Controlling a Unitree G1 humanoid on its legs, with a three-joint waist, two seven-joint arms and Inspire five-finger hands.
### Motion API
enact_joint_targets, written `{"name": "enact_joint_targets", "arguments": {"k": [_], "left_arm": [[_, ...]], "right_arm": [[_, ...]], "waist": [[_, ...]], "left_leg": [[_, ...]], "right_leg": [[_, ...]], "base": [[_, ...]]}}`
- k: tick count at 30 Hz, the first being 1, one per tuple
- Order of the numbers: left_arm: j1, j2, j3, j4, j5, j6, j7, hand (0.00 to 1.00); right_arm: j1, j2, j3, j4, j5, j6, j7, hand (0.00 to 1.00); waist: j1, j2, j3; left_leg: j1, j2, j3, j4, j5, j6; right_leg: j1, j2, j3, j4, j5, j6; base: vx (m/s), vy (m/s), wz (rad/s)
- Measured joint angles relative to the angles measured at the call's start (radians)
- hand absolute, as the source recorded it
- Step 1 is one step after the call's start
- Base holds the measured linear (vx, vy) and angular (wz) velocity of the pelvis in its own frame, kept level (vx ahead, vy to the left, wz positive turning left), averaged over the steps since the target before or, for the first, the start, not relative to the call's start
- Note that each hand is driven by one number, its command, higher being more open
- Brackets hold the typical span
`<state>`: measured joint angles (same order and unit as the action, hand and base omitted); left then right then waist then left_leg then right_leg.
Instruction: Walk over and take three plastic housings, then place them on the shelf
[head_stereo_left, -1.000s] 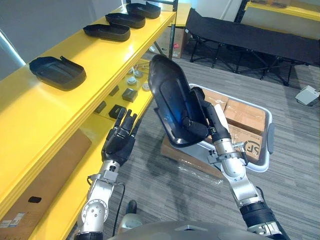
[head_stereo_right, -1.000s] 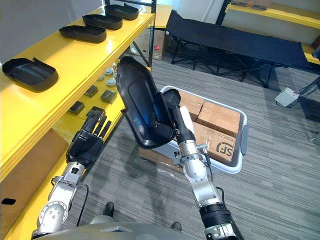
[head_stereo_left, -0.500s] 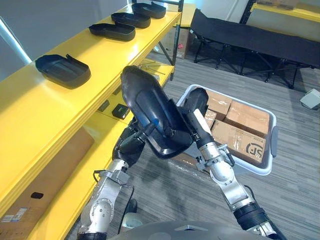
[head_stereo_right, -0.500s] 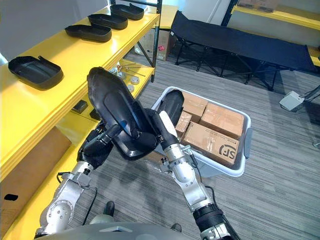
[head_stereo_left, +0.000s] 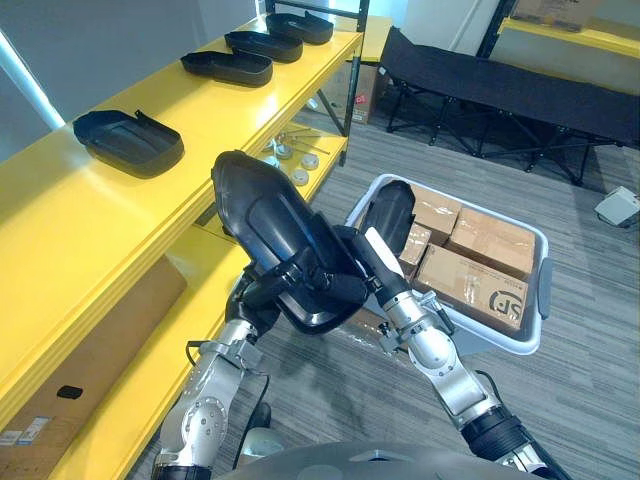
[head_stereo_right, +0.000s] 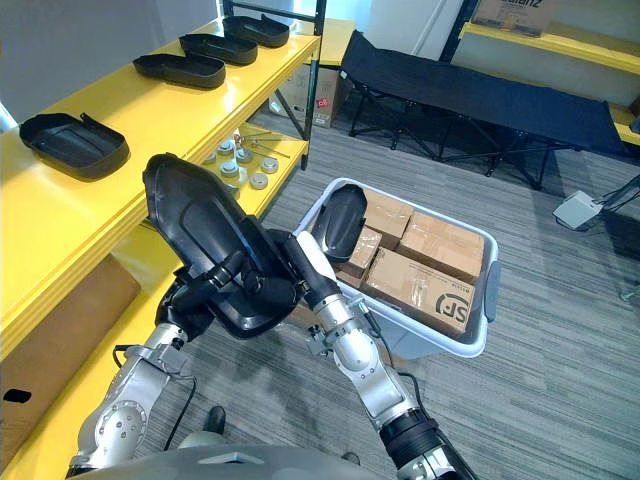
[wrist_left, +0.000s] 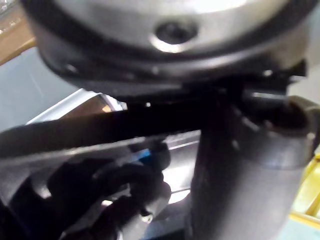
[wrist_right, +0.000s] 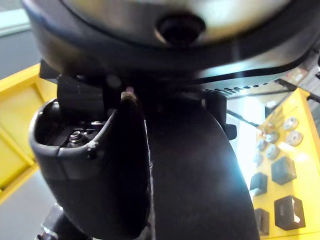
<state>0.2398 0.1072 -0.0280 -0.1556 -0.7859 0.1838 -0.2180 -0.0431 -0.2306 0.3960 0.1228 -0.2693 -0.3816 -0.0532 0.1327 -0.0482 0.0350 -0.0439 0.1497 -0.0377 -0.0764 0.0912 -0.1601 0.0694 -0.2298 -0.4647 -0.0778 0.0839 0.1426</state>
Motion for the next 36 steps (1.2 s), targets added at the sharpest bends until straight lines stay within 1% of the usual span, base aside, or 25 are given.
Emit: {"name": "enact_joint_targets", "arguments": {"k": [4,5,8,11,13,14,18,21,23,25,27,28,29,30,31,32,33,34,36], "left_arm": [[0.000,-0.001,0.000,0.005,-0.031,0.000,0.003,0.00],[0.000,-0.002,0.003,0.012,-0.036,0.000,0.006,0.00],[0.000,-0.001,0.003,0.013,-0.040,-0.003,0.006,0.00],[0.000,0.009,0.006,0.013,-0.041,-0.030,0.001,0.00],[0.000,0.010,0.012,0.013,-0.050,-0.030,-0.009,0.00],[0.000,0.011,0.012,0.013,-0.061,-0.032,-0.013,0.00],[0.000,0.016,0.012,0.012,-0.066,-0.036,-0.015,0.00],[0.000,0.016,0.009,0.012,-0.062,-0.049,-0.011,0.00],[0.000,0.012,0.003,0.003,-0.031,-0.071,0.006,0.00],[0.000,0.010,-0.012,-0.024,0.021,-0.091,0.041,0.00],[0.001,0.006,-0.030,-0.063,0.140,-0.132,0.093,0.00],[0.001,0.004,-0.036,-0.074,0.175,-0.148,0.110,0.00],[0.000,-0.002,-0.038,-0.093,0.250,-0.179,0.141,0.00],[-0.002,-0.004,-0.031,-0.106,0.331,-0.222,0.186,0.00],[-0.003,-0.005,-0.025,-0.109,0.367,-0.246,0.212,0.00],[-0.004,-0.012,-0.001,-0.110,0.427,-0.296,0.257,0.00],[-0.006,-0.016,0.022,-0.110,0.471,-0.342,0.294,0.00],[-0.006,-0.018,0.033,-0.110,0.489,-0.364,0.311,0.00],[-0.009,-0.022,0.063,-0.110,0.558,-0.428,0.375,0.00]], "right_arm": [[0.000,0.000,0.011,0.000,-0.003,-0.009,-0.026,0.00],[0.000,0.001,0.022,0.000,-0.038,-0.027,-0.044,0.00],[-0.001,0.004,0.036,0.000,-0.072,-0.030,-0.083,0.00],[-0.001,0.022,0.046,0.000,-0.088,-0.031,-0.121,0.00],[-0.001,0.030,0.047,0.001,-0.117,-0.037,-0.140,0.00],[-0.001,0.030,0.050,0.001,-0.119,-0.042,-0.151,1.00],[0.000,0.032,0.055,0.001,-0.118,-0.044,-0.158,1.00],[0.000,0.039,0.053,0.000,-0.105,-0.044,-0.144,1.00],[0.002,0.042,0.044,0.000,-0.091,-0.040,-0.126,1.00],[0.012,0.048,0.037,-0.002,-0.038,-0.037,-0.114,1.00],[0.032,0.071,0.014,-0.018,0.014,-0.011,-0.103,1.00],[0.037,0.078,0.008,-0.022,0.026,-0.001,-0.100,1.00],[0.046,0.085,0.001,-0.034,0.054,0.020,-0.090,1.00],[0.072,0.081,-0.012,-0.059,0.068,0.042,-0.065,1.00],[0.087,0.080,-0.015,-0.068,0.090,0.049,-0.053,1.00],[0.118,0.076,-0.023,-0.087,0.130,0.070,-0.028,1.00],[0.145,0.078,-0.040,-0.099,0.222,0.087,0.007,1.00],[0.154,0.080,-0.048,-0.099,0.282,0.095,0.025,1.00],[0.181,0.095,-0.108,-0.102,0.493,0.131,0.111,1.00]], "waist": [[0.000,0.000,-0.001],[-0.002,0.000,-0.001],[0.000,0.000,-0.005],[-0.001,0.001,-0.006],[0.000,0.000,-0.009],[0.000,0.001,-0.010],[-0.001,0.002,-0.020],[-0.004,0.001,-0.024],[-0.005,0.001,-0.024],[-0.005,0.000,-0.025],[-0.008,0.000,-0.025],[-0.010,0.000,-0.025],[-0.020,-0.001,-0.025],[-0.028,-0.001,-0.026],[-0.029,-0.001,-0.026],[-0.031,-0.001,-0.027],[-0.039,-0.001,-0.027],[-0.045,-0.002,-0.028],[-0.057,-0.002,-0.029]], "left_leg": [[0.000,0.000,-0.002,0.000,0.000,0.000],[0.000,0.000,-0.002,0.000,0.000,0.000],[0.000,0.000,-0.004,-0.002,0.000,0.000],[0.000,0.000,-0.005,-0.002,0.000,0.000],[0.000,0.000,-0.005,-0.001,0.000,0.000],[0.000,0.000,-0.006,-0.001,0.000,0.000],[0.000,0.000,-0.006,-0.001,-0.001,-0.001],[0.000,0.000,-0.005,0.000,-0.001,-0.001],[0.000,0.000,0.000,0.000,-0.001,-0.002],[0.000,0.000,0.001,0.002,-0.003,-0.002],[0.001,0.000,0.005,0.003,-0.006,-0.003],[0.002,0.000,0.007,0.004,-0.006,-0.003],[0.003,0.000,0.009,0.004,-0.008,-0.004],[0.007,0.001,0.015,0.004,-0.013,-0.007],[0.011,0.001,0.021,0.004,-0.017,-0.008],[0.021,0.003,0.036,0.007,-0.024,-0.007],[0.019,0.003,0.043,0.020,-0.031,-0.003],[0.019,0.004,0.047,0.025,-0.035,-0.005],[0.019,0.006,0.065,0.041,-0.049,-0.003]], "right_leg": [[0.000,0.000,-0.001,0.000,0.000,0.000],[-0.001,0.000,-0.001,0.000,0.000,0.000],[0.000,0.000,-0.002,0.000,-0.001,-0.001],[0.000,0.000,-0.002,0.000,-0.001,-0.001],[0.000,0.000,-0.003,0.000,-0.001,-0.002],[0.000,0.000,-0.003,0.000,-0.001,-0.002],[0.000,0.000,-0.005,0.000,-0.003,-0.005],[0.000,0.000,-0.005,0.000,-0.004,-0.007],[0.000,0.000,-0.004,0.000,-0.004,-0.007],[0.000,0.000,-0.003,0.000,-0.004,-0.006],[-0.001,0.000,0.001,0.000,-0.004,-0.005],[-0.002,0.000,0.002,0.000,-0.003,-0.005],[-0.002,0.000,0.005,0.000,-0.003,-0.005],[-0.003,0.000,0.009,0.000,-0.003,-0.004],[-0.002,0.000,0.015,0.000,-0.003,-0.004],[-0.003,0.000,0.032,0.000,-0.003,-0.004],[-0.004,-0.001,0.037,0.000,-0.003,-0.004],[-0.005,-0.001,0.042,0.001,-0.003,-0.004],[-0.017,-0.002,0.063,0.007,-0.003,-0.004]], "base": [[0.00,0.000,0.00],[0.00,0.000,0.00],[0.00,0.000,0.00],[0.00,0.000,0.00],[0.00,0.000,0.00],[0.00,0.000,0.00],[0.00,0.000,0.00],[0.00,0.000,0.00],[0.00,0.000,0.00],[0.00,0.000,0.00],[0.00,0.000,-0.04],[0.00,0.000,-0.05],[0.00,0.000,-0.08],[0.00,0.000,-0.12],[0.01,0.002,-0.26],[0.02,0.003,-0.28],[0.02,0.003,-0.27],[0.02,0.002,-0.22],[0.01,0.005,-0.25]]}}
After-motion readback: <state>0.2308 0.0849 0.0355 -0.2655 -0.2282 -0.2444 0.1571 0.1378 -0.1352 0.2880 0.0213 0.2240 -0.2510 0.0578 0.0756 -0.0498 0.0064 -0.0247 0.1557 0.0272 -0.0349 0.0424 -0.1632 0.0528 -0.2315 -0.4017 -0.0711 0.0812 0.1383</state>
